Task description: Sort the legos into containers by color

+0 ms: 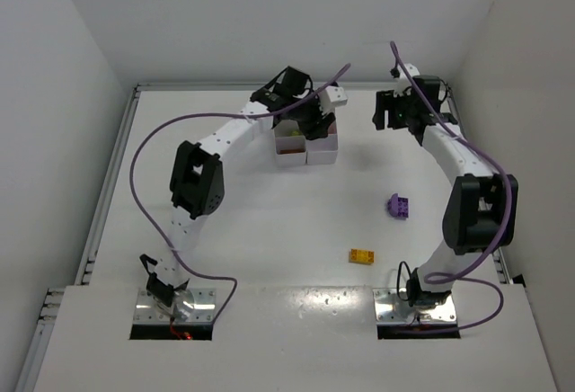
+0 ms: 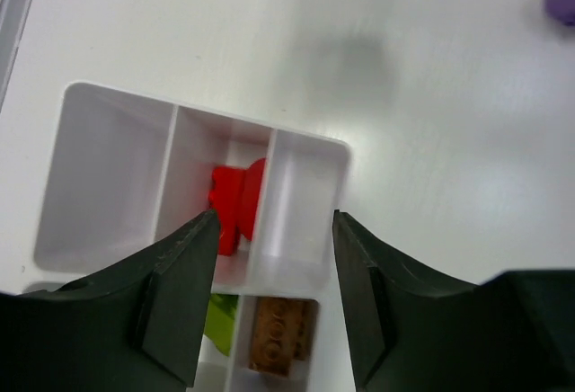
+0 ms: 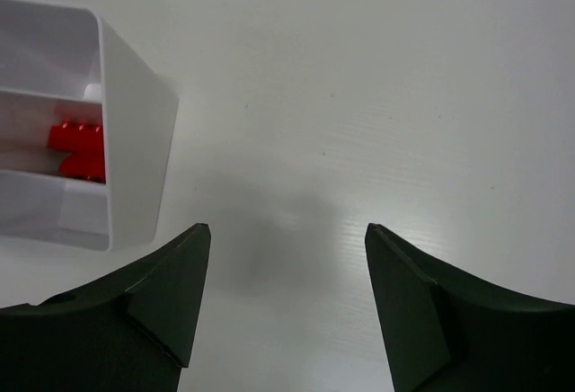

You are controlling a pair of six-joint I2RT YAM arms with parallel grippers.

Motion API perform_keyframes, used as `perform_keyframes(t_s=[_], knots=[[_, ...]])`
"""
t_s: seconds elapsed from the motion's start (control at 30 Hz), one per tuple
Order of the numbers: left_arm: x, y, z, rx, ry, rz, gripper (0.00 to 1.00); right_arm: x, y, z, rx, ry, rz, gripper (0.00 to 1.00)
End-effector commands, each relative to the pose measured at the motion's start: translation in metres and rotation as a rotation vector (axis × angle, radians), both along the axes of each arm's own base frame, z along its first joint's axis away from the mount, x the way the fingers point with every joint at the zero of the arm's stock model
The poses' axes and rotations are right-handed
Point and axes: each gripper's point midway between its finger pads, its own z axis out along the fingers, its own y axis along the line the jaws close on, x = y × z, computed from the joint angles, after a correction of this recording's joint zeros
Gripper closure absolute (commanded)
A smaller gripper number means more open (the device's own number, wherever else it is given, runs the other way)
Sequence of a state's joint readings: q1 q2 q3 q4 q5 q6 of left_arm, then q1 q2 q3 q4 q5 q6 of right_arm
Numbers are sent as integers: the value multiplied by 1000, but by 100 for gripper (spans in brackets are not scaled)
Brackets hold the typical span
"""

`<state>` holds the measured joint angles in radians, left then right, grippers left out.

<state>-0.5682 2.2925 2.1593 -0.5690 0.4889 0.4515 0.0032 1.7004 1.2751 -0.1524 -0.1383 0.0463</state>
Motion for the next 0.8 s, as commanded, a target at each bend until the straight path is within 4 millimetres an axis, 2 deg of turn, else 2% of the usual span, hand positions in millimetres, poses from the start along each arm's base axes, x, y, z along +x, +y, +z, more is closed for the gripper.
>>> perform_keyframes(t_s=[0.0, 0.07, 0.13, 0.2, 0.23, 0.27, 0.3, 0.33, 0.37, 0.47, 0.77], knots=[[-36, -3, 74, -128, -42, -86, 41, -27, 2, 19, 7, 20, 65, 30], [-48, 1, 74, -114, -44, -94, 41, -59, 2, -5, 11, 154, 89, 30], [-61, 9, 72, -103, -25, -93, 40, -87, -1, -17, -6, 224, 113, 30], [-68, 20, 60, -89, 18, -75, 40, -121, -2, -38, -46, 329, 163, 30], [-75, 22, 66, -96, 16, -82, 40, -139, -1, -44, -77, 375, 193, 30], [-86, 28, 51, -68, 45, -102, 40, -146, -2, -47, -126, 383, 235, 28], [-92, 33, 51, -54, 37, -117, 40, -158, -6, -57, -153, 415, 241, 28], [-101, 35, 45, -30, 42, -141, 40, -164, -10, -60, -178, 429, 249, 27], [-115, 39, 28, 10, 66, -173, 40, -173, -16, -67, -208, 454, 241, 27], [-126, 48, 18, 34, 82, -171, 40, -182, -19, -75, -202, 487, 235, 26], [-120, 53, 17, 23, 118, -126, 40, -208, -13, -110, -174, 591, 215, 26]])
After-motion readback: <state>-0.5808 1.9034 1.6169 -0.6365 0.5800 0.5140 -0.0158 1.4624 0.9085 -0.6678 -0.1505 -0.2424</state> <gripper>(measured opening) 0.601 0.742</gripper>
